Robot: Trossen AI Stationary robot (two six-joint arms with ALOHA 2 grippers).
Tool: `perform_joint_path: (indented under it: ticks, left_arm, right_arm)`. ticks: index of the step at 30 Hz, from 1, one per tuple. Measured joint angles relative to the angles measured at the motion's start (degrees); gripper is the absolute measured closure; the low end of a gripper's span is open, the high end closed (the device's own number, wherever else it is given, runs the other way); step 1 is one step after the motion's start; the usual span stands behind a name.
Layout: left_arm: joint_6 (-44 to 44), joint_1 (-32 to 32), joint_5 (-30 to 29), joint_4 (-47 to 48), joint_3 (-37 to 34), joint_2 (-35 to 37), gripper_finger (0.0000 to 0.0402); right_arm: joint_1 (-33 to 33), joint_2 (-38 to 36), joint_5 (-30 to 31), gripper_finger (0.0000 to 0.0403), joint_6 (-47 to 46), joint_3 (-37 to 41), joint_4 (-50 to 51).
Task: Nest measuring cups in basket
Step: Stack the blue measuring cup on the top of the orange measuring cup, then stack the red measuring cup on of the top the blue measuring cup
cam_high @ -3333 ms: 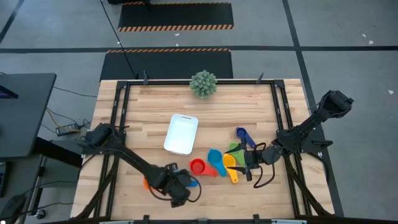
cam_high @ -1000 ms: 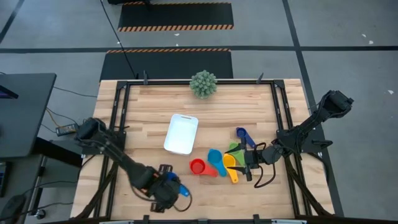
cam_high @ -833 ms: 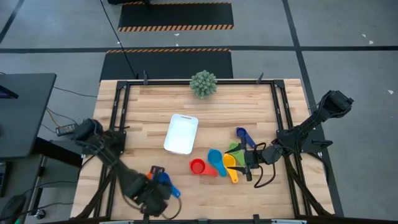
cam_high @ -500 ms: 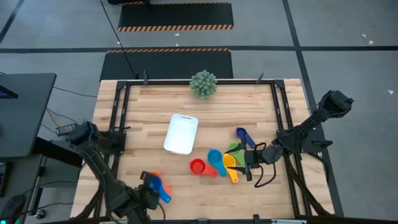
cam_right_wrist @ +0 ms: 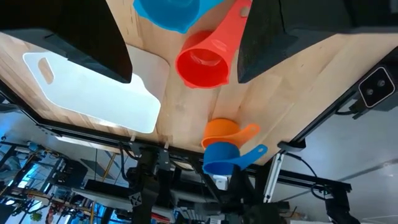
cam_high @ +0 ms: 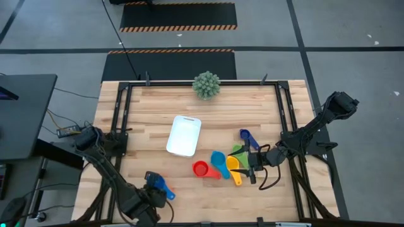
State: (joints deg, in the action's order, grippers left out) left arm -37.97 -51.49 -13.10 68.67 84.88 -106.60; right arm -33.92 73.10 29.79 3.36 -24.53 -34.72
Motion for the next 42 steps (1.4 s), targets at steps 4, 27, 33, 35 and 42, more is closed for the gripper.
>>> perform_joint_path:
  ticks: [4,27,33,35,42]
  left_arm:
    - [-0.2,0.5,2.8,0.1,0.0,-0.4,0.0393]
    - [-5.0,2.2,4.7,1.1,0.0,-4.2,0.0312]
    - [-7.2,2.4,5.3,-0.7,0.0,-3.1,0.0279]
    - [-7.7,2.6,3.0,-1.1,0.5,-3.1,0.0271]
    - [-7.9,6.4,-0.8,-5.8,2.0,-3.1,0.0238]
  right_arm:
    - [0.0,0.0,-0.1,0.0104,0.0,0.0,0.0]
    - [0.0,0.0,-0.1,0.0104,0.1,0.0,-0.2]
    - [0.0,0.0,-0.1,0.0104,0.1,0.0,-0.3]
    - [0.0,0.0,-0.1,0.0104,0.2,0.0,-0.3]
    - [0.0,0.0,-0.1,0.0104,0.1,0.0,-0.3]
